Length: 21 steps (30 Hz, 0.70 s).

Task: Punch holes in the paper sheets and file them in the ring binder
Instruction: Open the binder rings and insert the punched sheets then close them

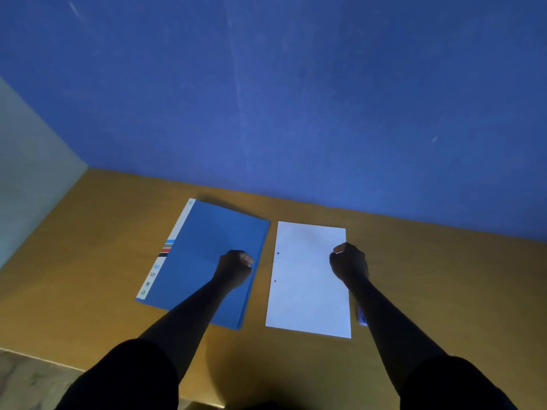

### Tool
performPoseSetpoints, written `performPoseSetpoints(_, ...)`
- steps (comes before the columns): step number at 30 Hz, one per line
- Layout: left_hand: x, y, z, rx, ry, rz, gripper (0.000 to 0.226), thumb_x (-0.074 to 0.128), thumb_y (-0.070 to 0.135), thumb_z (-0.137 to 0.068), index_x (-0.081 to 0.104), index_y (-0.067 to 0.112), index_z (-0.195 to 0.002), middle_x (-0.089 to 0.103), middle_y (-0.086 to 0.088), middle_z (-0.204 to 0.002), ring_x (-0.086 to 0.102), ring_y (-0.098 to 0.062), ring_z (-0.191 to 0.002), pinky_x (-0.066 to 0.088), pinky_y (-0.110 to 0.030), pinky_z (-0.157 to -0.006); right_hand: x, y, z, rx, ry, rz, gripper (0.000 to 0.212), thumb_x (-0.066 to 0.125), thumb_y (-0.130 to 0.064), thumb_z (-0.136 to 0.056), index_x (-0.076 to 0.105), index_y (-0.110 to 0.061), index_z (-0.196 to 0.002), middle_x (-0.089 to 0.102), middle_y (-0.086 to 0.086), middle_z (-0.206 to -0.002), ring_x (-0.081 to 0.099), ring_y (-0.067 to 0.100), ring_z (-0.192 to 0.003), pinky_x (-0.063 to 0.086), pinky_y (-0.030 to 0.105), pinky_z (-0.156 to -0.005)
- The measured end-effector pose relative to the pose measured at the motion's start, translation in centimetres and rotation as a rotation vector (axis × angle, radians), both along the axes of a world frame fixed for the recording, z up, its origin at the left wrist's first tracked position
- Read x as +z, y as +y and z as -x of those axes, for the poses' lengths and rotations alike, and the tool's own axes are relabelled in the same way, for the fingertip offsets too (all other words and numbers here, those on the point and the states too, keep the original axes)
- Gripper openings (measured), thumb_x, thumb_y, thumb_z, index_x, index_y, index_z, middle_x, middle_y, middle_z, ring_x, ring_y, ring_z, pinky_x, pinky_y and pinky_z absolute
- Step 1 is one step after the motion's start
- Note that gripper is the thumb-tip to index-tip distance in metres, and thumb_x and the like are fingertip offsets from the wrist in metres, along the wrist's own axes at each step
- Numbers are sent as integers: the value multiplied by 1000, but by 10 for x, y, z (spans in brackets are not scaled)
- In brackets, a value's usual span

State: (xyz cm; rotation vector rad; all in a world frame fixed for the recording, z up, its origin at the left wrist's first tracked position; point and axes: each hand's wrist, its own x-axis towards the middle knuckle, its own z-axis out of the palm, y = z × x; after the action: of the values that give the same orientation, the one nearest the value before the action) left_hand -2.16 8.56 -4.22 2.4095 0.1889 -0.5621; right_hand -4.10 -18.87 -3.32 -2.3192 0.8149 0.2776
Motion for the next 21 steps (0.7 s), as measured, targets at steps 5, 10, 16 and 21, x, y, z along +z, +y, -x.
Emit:
performPoseSetpoints(5, 7, 48, 2, -104, -83, -69, 33, 59, 5, -82, 68, 7, -114, 69, -7, -118, 62, -20, -113, 46, -23, -89, 0, 62, 10, 266, 19, -55, 33, 50, -21, -86, 68, -20, -114, 65, -1, -127, 60, 18, -115, 38, 13, -77)
performPoseSetpoints(10, 10, 100, 0, -111, -136, -66, 44, 63, 6, -80, 62, 12, -124, 62, -7, -129, 60, -22, -116, 50, -30, -91, -6, 141, 26, 282, 35, -163, 33, 54, -16, -86, 67, -13, -117, 66, 3, -126, 61, 19, -114, 40, 13, -77)
performPoseSetpoints(16, 8, 157, -11, -191, -137, -234, 65, 61, 19, -83, 39, 13, -144, 37, -14, -147, 37, -34, -134, 39, -42, -105, -21, 208, 46, 147, 82, -218, 37, 57, -14, -84, 58, -8, -121, 65, 11, -120, 63, 25, -101, 47, 24, -74)
performPoseSetpoints(21, -4, 188, -19, -115, -2, -241, 83, 62, 32, -83, 17, 18, -150, 23, -21, -148, 26, -43, -135, 38, -51, -102, -27, 238, 58, 41, 137, -192, 44, 56, -15, -87, 48, -3, -129, 61, 14, -123, 61, 28, -104, 46, 27, -70)
